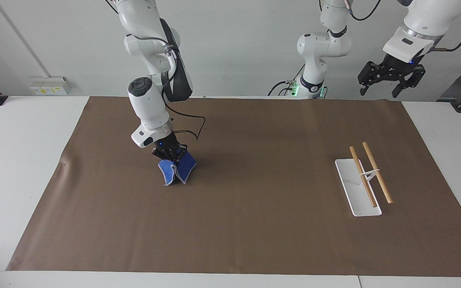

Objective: Right arm passes towel to left arm to hang
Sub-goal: 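Lift the blue towel with the right gripper toward the left gripper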

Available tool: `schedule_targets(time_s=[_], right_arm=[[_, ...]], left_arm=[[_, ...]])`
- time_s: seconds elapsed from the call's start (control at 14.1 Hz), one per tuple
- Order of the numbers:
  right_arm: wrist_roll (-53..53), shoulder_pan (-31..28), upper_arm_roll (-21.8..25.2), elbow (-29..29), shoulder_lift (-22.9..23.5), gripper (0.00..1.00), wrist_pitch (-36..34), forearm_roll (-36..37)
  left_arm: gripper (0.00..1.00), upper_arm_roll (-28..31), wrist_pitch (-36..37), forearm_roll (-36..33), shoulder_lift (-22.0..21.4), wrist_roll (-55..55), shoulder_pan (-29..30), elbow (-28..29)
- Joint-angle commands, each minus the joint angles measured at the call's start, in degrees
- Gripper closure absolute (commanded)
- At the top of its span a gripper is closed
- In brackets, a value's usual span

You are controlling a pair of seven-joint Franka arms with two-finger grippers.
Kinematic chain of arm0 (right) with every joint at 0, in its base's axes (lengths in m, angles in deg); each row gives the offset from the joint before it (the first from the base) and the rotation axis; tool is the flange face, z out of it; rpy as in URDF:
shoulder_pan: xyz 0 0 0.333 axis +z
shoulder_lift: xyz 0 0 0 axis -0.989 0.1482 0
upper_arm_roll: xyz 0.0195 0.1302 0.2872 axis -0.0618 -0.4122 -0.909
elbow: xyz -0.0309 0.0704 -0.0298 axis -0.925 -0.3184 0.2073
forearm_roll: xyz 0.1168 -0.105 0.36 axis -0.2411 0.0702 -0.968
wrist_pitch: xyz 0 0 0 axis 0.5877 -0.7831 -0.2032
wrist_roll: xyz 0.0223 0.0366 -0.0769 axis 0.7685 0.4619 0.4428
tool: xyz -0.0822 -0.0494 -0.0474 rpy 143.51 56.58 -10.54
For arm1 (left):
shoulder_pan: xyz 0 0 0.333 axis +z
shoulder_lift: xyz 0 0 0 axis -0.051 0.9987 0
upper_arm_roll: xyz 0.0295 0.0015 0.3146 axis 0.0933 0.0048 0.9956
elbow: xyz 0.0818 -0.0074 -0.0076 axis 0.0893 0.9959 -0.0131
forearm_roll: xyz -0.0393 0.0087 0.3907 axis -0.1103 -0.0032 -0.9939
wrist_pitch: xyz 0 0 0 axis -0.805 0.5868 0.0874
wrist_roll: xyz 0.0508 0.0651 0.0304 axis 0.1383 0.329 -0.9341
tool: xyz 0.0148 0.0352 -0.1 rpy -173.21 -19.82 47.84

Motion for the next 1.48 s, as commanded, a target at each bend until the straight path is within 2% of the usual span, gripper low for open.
schedule_targets(time_s=[0.0, 0.28, 0.57, 0.99, 1.13, 1.41], right_arm=[[2.3, -0.9, -0.4, -5.9, -0.1, 1.0, -5.8, -9.6], [2.6, -1.3, -0.3, -9.9, -0.7, 1.0, -10.9, -25.8], [3.1, -1.1, -0.4, -10.5, -0.9, 1.0, -11.4, -44.9], [2.9, 0.5, -2.7, -10.5, -0.6, 1.0, -11.9, -64.6], [2.6, 2.7, -2.9, -10.3, -0.1, 1.0, -10.6, -69.8], [2.6, 5.1, -2.9, -10.3, 0.7, 1.0, -9.2, -77.4]], left_arm=[[0.0, 0.2, -0.4, -1.3, -1.4, 0.3, -0.2, 1.6], [0.0, 0.2, -0.4, -1.3, -1.5, 0.3, -0.2, 1.6], [0.0, 0.2, -0.4, -1.3, -1.5, 0.3, -0.2, 1.6], [0.0, 0.1, 2.5, -1.3, -2.2, 0.0, -0.4, 2.4], [0.0, -0.2, -0.5, -0.5, -2.4, -1.9, -1.3, 3.7], [0.0, -0.8, -13.4, 9.8, -6.2, -17.7, -1.5, 14.3]])
